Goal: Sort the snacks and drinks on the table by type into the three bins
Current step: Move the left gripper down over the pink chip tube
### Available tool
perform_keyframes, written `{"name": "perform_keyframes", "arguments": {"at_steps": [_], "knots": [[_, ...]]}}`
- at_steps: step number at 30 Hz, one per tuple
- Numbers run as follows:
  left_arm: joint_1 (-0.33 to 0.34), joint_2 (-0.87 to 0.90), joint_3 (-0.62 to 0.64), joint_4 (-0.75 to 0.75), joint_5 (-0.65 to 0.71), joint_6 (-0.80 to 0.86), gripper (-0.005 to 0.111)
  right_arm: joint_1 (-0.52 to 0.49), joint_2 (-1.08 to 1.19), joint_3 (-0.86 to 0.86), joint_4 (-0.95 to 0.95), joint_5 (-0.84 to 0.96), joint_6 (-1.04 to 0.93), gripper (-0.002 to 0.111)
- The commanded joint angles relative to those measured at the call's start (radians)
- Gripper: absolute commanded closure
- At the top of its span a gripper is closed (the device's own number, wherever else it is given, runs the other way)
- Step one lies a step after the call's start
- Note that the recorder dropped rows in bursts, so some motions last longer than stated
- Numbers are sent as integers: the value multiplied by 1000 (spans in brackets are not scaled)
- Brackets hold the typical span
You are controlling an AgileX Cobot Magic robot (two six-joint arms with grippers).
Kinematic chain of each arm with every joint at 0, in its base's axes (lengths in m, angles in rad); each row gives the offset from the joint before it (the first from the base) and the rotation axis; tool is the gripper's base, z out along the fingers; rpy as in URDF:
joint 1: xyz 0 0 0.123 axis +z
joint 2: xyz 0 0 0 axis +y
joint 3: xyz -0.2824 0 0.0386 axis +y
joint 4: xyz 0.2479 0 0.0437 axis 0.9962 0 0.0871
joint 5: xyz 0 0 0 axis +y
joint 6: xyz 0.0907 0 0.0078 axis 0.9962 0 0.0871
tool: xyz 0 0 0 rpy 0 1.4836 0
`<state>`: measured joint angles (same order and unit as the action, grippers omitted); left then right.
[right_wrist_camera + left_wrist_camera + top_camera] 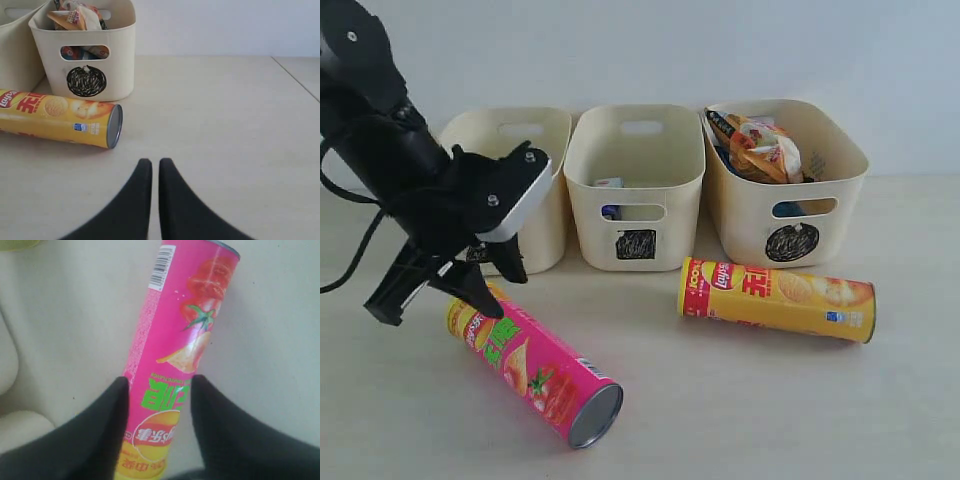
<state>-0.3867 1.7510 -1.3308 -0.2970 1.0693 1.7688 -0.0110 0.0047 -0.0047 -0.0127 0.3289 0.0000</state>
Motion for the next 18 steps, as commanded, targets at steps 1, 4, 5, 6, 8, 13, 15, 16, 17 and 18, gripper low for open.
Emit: {"name": "perform_keyframes", "arguments": {"at_steps": [1,4,5,6,8,13,15,16,17,18], "knots": [[-34,27,-6,2,-38,22,37,-6,-5,5,3,-6,-6,106],[-43,38,-6,10,-58,-45,24,-6,-5,5,3,-6,-6,106],[-43,41,-6,10,-58,-51,22,-6,-5,5,3,-3,0,106],[-43,45,-6,15,-56,-51,18,-6,-5,5,3,-3,0,106],[-43,51,-6,37,-52,-56,14,-6,-5,5,3,-3,0,106],[-44,73,-6,58,-48,-75,13,-6,-5,5,3,-3,0,106],[-44,88,-6,54,-41,-75,13,-6,-5,5,3,-3,0,106],[-44,97,-6,52,-34,-75,13,-6,-5,5,3,-3,0,106],[-44,103,-6,54,-32,-75,13,-6,-5,5,3,-3,0,106],[-44,112,-6,56,-32,-75,13,-6,-5,5,3,-3,0,106]]}}
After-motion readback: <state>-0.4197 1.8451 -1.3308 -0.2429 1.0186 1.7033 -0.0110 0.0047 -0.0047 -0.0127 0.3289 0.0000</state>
